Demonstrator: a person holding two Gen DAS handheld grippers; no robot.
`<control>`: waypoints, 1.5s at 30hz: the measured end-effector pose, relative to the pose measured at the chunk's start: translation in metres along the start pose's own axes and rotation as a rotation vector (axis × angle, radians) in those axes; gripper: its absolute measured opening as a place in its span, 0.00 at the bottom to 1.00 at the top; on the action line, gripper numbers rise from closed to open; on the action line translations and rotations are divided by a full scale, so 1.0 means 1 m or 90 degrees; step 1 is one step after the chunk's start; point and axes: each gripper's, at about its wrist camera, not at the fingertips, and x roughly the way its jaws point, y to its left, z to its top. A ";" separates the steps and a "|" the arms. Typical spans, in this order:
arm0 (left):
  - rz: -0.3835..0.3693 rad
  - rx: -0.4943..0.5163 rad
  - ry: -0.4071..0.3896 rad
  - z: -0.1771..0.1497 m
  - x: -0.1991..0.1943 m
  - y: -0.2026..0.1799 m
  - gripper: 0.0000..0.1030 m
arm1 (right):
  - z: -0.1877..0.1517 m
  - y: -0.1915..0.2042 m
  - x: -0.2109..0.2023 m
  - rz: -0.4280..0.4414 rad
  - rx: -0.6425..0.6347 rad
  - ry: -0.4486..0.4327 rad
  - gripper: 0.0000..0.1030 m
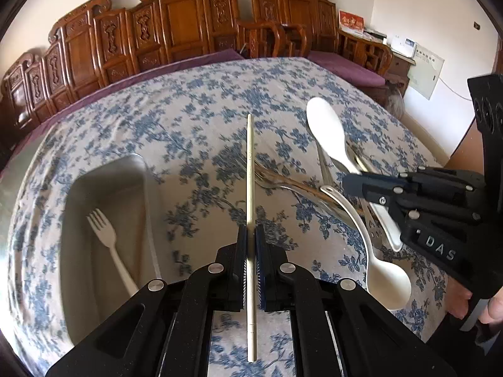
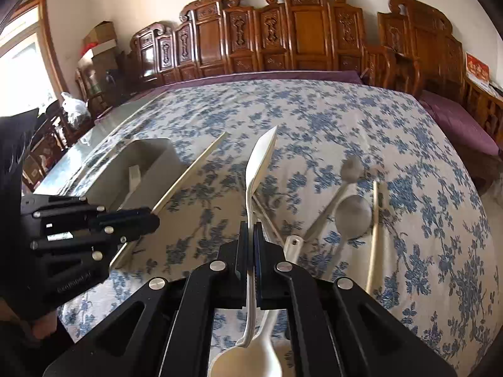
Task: Organize utensils
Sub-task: 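Grasp another wooden chopstick with the left tool and lift it, then carry the chopstick over the grey tray and open the left tool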
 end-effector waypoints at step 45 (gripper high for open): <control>0.064 -0.119 0.052 -0.035 0.012 0.139 0.04 | 0.007 0.059 0.010 0.021 -0.056 0.006 0.04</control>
